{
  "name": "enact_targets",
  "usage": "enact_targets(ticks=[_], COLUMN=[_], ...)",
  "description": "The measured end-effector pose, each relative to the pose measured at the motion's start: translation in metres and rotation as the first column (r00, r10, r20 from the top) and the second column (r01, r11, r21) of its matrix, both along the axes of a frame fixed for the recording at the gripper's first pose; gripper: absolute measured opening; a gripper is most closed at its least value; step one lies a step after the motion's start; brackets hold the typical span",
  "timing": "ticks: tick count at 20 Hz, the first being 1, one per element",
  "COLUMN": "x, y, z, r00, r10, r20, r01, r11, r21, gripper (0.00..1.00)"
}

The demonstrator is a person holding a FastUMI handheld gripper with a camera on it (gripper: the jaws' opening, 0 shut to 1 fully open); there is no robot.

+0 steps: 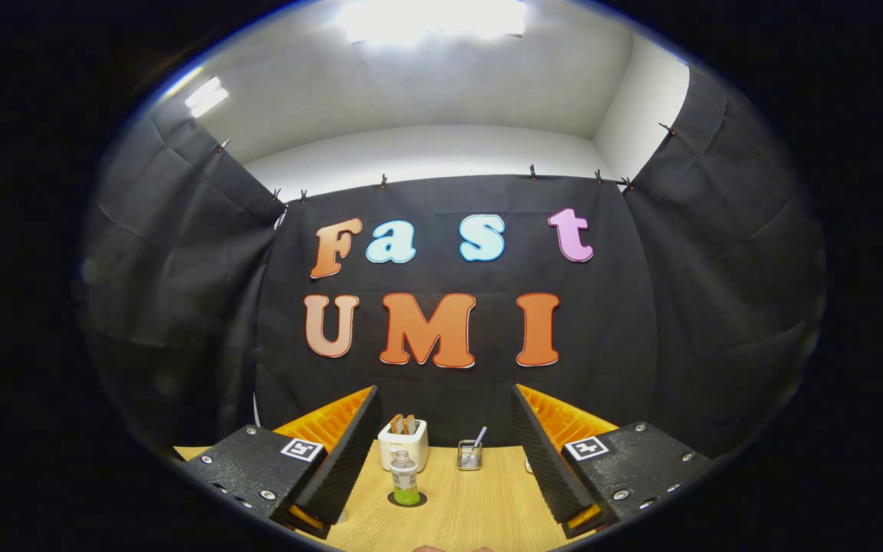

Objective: Take the bottle from table, then pour the juice into the cup, finally place the bottle on the coaster

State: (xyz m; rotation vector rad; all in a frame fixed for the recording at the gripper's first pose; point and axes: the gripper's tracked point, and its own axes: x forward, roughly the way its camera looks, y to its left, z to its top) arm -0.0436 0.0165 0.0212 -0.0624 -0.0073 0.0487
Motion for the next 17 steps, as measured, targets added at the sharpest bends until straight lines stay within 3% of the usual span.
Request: enact_targets(ticks=[4, 17], x=[-0.0036, -0.0025], y=[0.0050, 0.0086], z=[0.0065, -0.0011], r00=[0.999, 1.000], r10=[0.003, 0.015], r20=[0.036, 0.005], r01=[-0.002, -0.015], r11=[0.999, 1.000], r21=[-0.039, -0.010], gripper=[0.99, 0.99])
